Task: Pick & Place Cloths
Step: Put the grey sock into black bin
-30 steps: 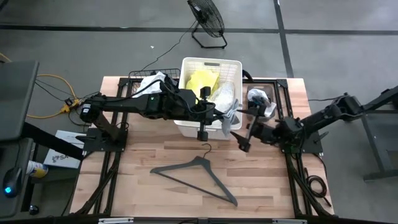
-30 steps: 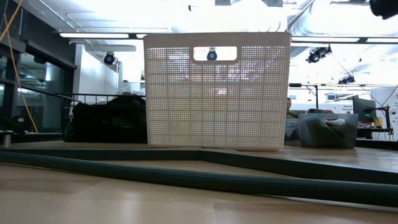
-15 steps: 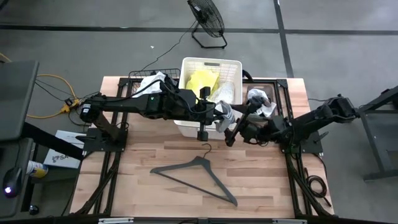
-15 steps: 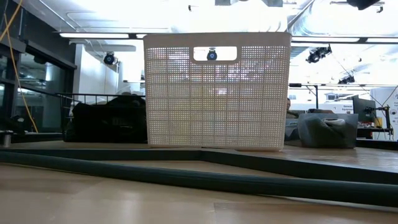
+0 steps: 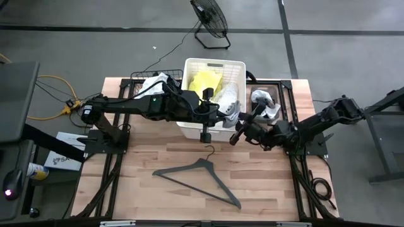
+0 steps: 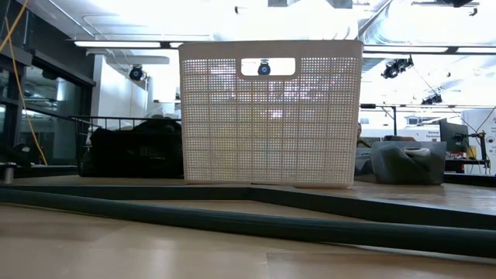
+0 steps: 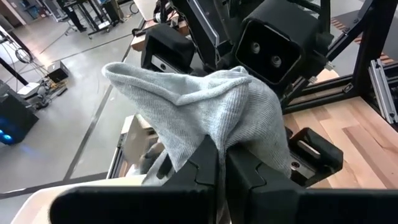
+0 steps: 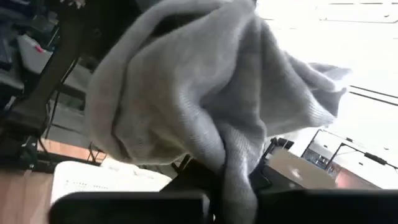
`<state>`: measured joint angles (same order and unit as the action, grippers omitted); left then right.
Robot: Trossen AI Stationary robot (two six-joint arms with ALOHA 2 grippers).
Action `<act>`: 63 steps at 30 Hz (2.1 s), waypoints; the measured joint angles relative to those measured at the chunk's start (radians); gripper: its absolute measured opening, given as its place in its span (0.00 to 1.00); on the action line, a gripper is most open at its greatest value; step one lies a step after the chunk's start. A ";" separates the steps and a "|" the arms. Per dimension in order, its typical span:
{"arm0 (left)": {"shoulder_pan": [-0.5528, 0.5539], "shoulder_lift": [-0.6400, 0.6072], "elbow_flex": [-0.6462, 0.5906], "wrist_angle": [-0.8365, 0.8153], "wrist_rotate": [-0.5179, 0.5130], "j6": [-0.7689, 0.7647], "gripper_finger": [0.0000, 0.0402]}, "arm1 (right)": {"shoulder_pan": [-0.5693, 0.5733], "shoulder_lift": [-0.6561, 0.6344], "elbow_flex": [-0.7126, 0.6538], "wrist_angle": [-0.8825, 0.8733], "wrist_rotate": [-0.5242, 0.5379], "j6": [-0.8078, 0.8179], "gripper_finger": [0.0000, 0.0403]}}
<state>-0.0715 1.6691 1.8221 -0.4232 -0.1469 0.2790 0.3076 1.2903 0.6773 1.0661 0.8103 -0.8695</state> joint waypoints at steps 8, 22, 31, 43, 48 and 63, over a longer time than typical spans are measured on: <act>-0.001 0.000 0.000 -0.030 -0.001 0.001 0.11 | 0.010 -0.003 0.000 -0.013 0.032 0.052 0.02; -0.001 -0.106 -0.001 -0.105 -0.067 -0.010 0.78 | 0.008 -0.076 0.000 -0.034 0.302 0.054 0.01; -0.001 -0.204 0.000 -0.249 -0.151 -0.197 0.84 | -0.058 -0.210 0.000 -0.245 0.634 0.031 0.01; -0.001 -0.228 0.000 -0.431 -0.089 -0.342 0.84 | -0.336 -0.289 -0.001 -0.454 0.730 0.128 0.01; -0.013 -0.228 0.000 -0.462 -0.073 -0.383 0.84 | -0.452 -0.289 -0.002 -0.703 0.760 0.232 0.01; -0.076 -0.228 0.000 -0.493 -0.084 -0.389 0.84 | -0.685 -0.284 -0.002 -1.443 0.519 0.644 0.01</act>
<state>-0.1471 1.4414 1.8225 -0.9161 -0.2310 -0.1097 -0.3775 1.0065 0.6754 -0.3766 1.3292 -0.2255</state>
